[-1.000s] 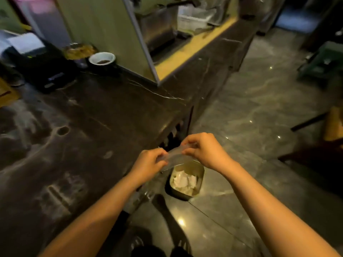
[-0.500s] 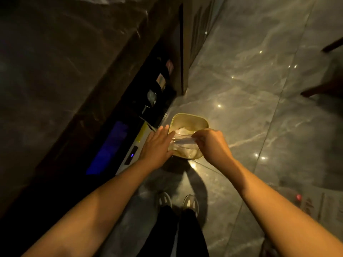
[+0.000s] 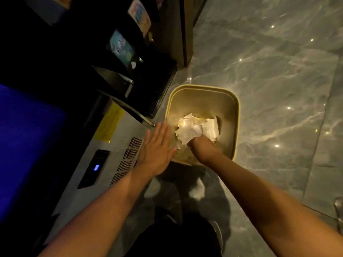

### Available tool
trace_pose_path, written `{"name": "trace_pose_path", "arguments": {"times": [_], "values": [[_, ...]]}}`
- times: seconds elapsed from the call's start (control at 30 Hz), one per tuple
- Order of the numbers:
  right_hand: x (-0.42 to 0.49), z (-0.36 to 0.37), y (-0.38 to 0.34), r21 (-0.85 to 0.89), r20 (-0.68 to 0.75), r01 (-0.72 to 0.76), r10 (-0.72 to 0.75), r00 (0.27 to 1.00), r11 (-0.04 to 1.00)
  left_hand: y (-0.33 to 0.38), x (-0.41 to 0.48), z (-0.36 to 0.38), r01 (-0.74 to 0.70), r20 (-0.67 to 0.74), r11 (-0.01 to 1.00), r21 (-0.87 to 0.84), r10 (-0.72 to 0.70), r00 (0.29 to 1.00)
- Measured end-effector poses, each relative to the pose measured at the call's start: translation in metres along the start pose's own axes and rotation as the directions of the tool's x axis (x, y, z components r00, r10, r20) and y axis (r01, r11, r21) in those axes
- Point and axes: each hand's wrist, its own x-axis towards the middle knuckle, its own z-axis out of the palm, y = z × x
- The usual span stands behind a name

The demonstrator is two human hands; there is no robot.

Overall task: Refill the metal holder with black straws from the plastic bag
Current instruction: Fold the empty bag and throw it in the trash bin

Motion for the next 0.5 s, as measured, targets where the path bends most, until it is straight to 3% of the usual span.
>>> {"name": "trace_pose_path", "arguments": {"times": [0.13,0.33,0.5], "values": [[0.051,0.036,0.019,-0.041,0.09,-0.044,0.048,0.995,0.998,-0.006,0.018,0.028,-0.037,-0.01,0.996,0.082,0.038,0.999],[0.086,0.057,0.022,-0.17,0.286,-0.079,0.126,0.95,0.982,-0.012,0.023,0.041,-0.071,-0.093,0.997,0.038,0.075,0.993],[0.076,0.058,0.017,-0.179,0.354,-0.071,0.132,0.926,0.981,-0.011,0.021,0.037,-0.054,-0.011,0.996,0.073,0.055,0.998]]}}
